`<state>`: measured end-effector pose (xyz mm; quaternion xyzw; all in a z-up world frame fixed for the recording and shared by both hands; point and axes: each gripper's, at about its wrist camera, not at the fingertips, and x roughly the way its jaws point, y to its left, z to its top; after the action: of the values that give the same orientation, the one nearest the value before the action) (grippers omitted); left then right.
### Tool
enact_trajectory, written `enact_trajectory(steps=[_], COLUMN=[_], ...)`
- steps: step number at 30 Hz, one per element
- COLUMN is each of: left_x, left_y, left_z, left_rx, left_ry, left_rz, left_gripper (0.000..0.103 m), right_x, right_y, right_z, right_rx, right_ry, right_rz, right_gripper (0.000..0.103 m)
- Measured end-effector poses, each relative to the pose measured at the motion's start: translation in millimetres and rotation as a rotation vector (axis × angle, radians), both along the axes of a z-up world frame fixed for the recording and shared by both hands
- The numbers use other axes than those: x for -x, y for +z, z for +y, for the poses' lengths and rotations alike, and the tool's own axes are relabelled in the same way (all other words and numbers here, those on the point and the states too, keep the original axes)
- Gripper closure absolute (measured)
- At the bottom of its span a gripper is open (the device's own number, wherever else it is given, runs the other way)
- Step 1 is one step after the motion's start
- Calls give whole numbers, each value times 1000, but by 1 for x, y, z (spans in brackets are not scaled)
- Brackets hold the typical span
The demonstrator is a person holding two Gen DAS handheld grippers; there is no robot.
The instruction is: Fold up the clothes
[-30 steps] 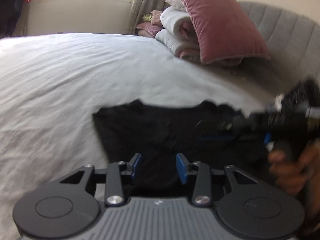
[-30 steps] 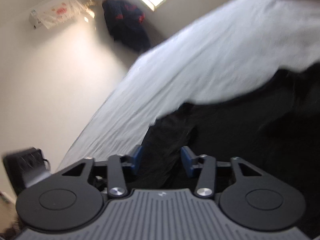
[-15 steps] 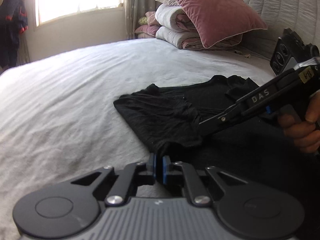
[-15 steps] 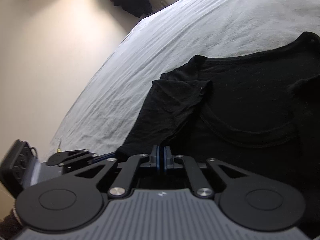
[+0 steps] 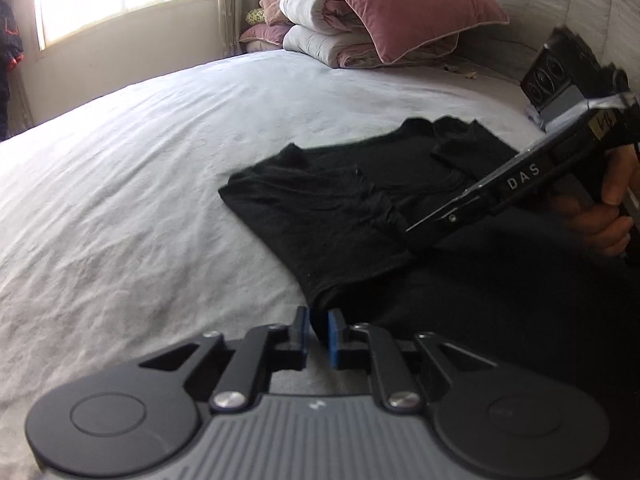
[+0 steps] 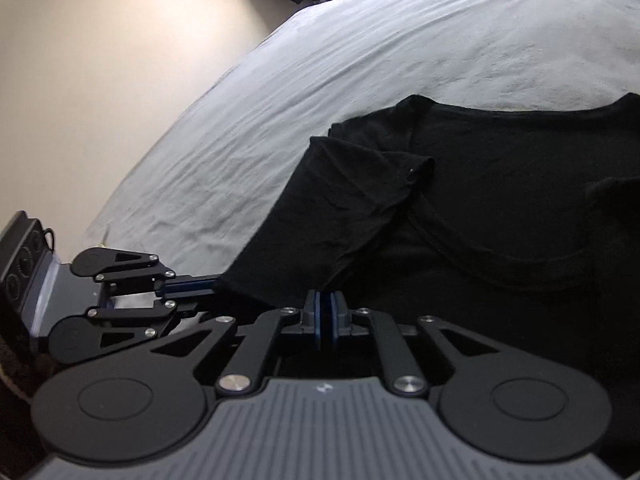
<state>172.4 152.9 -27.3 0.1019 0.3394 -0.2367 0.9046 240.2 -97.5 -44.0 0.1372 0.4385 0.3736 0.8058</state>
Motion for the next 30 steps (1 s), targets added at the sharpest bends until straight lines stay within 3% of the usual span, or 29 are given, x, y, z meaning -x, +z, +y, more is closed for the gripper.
enact_trajectory(steps=[3,6,9,12,16,20,21,23,24,30], left_x=[-10,-40,-85,-125,-157,-170,-172,-172,-172,-170], left_y=[13,15,13,9,-1,-13,-17,-19,-20,-27], left_z=[4,5,4,-3,-33,-60,-65,-69,-69,-77], left_rx=[59,128,171,211,136,37,12,4,12,-12], left_ry=[32,98,197,227,180,120,116,113,120,204], left_rz=[-23,-13,15,31,11,-2,0,-12,-14,-81], left_gripper=[66,57,57,57,57,58,59,78,100,99], right_x=[-1,-2,-4,-5,-2,1,1,-1,-2,-4], right_y=[10,20,23,26,34,40,39,38,36,30], right_z=[-18,-37,-54,-64,-80,-113,-120,-133,-138,-144], right_rx=[-11,15,8,-9,12,15,11,0,-4,37], right_ry=[-90,-200,-274,-301,-355,-473,-498,-544,-565,-613], right_rz=[-39,-94,-104,-109,-147,-182,-183,-178,-172,-166], right_gripper=[88,86,85,85,85,70,70,70,70,70])
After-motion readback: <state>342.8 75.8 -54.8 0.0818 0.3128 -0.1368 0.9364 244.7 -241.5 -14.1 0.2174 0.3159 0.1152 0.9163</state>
